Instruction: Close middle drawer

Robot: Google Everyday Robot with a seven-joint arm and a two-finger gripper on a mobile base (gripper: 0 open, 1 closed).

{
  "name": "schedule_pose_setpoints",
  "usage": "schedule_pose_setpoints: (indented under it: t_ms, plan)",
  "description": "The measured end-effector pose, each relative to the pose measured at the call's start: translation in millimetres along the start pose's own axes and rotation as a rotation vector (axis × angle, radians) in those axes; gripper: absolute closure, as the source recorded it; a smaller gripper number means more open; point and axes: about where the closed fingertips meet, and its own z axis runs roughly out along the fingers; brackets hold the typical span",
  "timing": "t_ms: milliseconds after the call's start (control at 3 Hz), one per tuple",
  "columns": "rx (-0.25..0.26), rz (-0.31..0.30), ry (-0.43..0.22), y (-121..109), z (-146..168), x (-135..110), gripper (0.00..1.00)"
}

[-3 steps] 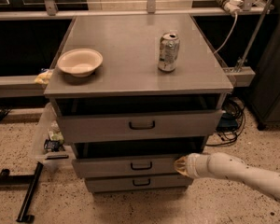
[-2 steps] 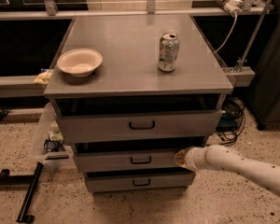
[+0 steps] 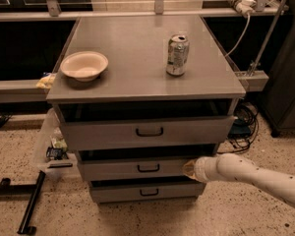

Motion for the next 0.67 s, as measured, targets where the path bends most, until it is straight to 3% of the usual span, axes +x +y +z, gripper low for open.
schedule_pose_setpoints:
  t_ms: [333, 667]
  plan:
    - [-0.001, 0.031, 0.0, 12.3, -30.8, -20.4, 1.0]
    - [-0.004, 0.067, 0.028, 39.6, -77.6, -44.9, 1.0]
